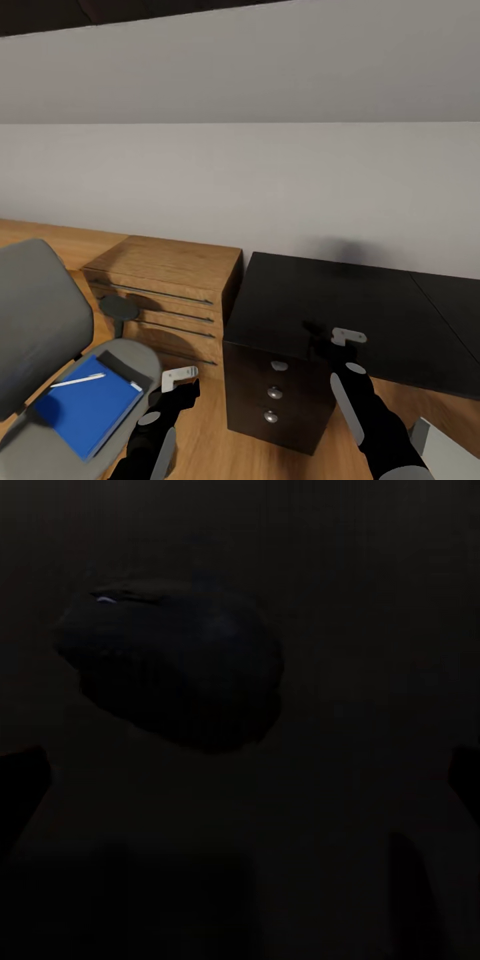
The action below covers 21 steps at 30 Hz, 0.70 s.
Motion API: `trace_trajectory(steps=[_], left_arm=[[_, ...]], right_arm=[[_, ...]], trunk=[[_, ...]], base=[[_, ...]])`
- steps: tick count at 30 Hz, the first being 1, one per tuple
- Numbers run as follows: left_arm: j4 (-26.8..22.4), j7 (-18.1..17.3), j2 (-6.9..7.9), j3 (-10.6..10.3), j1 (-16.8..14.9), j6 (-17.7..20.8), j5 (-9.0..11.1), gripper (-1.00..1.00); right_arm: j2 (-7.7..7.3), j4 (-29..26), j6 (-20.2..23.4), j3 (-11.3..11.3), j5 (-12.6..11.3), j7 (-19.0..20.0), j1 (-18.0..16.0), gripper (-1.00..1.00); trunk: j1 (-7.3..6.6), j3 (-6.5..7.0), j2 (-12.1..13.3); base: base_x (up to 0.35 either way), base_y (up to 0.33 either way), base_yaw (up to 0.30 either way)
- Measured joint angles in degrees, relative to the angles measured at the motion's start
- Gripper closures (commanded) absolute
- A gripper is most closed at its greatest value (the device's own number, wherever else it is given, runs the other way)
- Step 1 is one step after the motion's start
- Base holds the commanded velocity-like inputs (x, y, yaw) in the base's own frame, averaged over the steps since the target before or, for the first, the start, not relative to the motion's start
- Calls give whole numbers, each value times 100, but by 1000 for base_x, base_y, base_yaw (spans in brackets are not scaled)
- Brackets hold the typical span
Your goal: In the bedroom, organize the workspace by keeping the computer under the desk, ensuring the monitor is on the desk, placing the keyboard on the desk next to the monitor, placing the mouse on the desk next to the keyboard, moving the folder from the swivel chair onto the desk next to the mouse, stacking the notebook on top of the folder with the pen on top of the notebook, and positioning the swivel chair next to the desk.
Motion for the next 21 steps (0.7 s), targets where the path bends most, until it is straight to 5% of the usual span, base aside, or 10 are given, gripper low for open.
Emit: trace_trajectory(steps=[21], left_arm=[[0, 1, 2, 0, 0, 6, 0, -100]], right_arm=[[-27, -523, 34, -9, 0, 2, 234, -100]], trunk=[[2, 0, 0]], base=[[61, 0, 0]])
